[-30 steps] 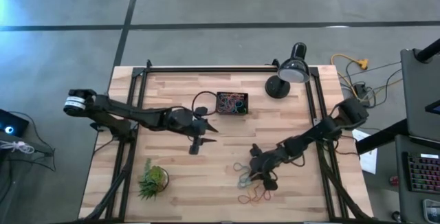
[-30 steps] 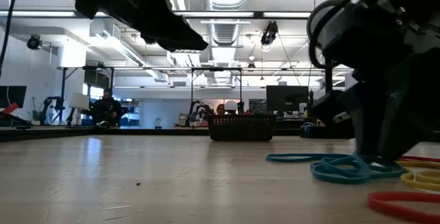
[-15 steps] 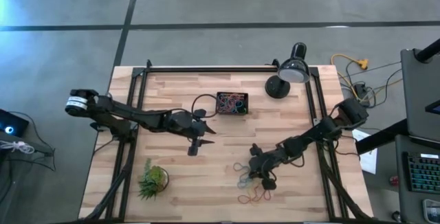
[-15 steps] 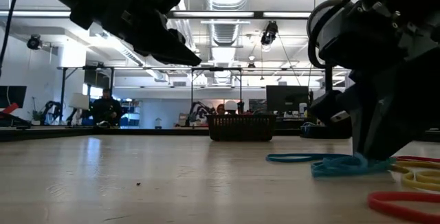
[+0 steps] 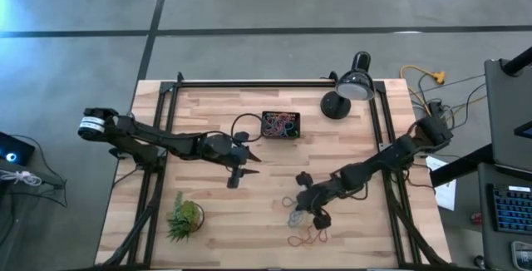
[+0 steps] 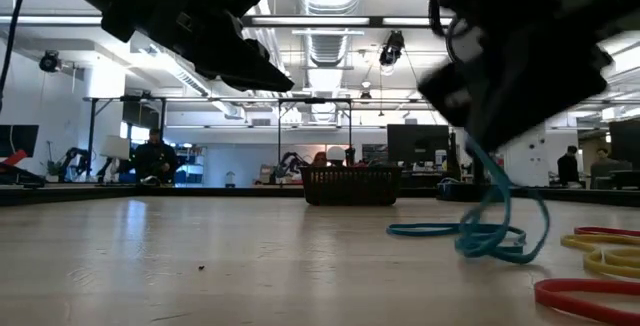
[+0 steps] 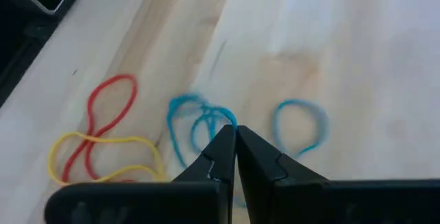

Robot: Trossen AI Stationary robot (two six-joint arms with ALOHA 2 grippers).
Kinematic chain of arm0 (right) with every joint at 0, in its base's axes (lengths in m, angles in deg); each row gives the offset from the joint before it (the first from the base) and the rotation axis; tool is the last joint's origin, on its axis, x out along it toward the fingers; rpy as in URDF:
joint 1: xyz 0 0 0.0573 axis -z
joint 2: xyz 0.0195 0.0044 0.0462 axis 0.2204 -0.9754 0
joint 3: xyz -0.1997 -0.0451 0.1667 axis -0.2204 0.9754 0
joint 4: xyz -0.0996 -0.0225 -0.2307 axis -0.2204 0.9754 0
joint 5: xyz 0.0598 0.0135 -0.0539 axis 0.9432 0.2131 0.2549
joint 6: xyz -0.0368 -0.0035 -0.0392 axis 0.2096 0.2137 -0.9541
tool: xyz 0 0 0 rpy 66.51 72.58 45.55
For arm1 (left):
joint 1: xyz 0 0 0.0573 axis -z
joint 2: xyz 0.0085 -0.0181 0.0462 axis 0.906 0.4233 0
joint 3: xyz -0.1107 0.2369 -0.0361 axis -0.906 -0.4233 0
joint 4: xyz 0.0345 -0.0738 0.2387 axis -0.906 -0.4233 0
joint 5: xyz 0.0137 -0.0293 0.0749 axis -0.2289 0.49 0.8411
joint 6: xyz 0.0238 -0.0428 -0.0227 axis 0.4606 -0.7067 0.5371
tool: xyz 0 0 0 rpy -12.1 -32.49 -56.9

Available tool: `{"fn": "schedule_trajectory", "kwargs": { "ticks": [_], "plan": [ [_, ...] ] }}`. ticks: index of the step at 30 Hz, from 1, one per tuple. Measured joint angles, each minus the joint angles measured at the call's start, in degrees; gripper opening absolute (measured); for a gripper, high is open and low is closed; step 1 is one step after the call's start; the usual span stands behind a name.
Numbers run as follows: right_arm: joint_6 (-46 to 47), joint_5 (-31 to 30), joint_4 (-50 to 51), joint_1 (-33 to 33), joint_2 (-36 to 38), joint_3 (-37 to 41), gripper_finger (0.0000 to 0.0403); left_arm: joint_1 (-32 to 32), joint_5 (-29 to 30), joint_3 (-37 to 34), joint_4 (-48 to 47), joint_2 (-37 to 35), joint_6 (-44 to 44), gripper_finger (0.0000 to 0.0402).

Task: Pick and place rubber bands into bin
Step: Put the blue rubber band into the basket

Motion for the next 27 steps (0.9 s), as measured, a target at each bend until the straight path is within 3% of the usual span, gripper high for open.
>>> {"fn": "schedule_trajectory", "kwargs": {
  "ticks": [9, 17, 27],
  "plan": [
    [-12.23, -13.53, 18.26, 0.42, 7.36, -10.44, 0.0009, 0.00, -0.01, -0.72, -0.18, -0.02, 0.04, 0.0160],
    [-23.96, -24.71, 23.14, 5.78, 11.80, -15.49, 0.0009, 0.00, 0.00, -0.74, -0.17, -0.02, 0.26, 0.0160],
    [-32.39, -25.56, 22.98, 22.51, 13.86, -18.20, 0.0009, 0.00, 0.00, -0.82, -0.26, 0.00, 0.42, 0.0160]
  ]
}}
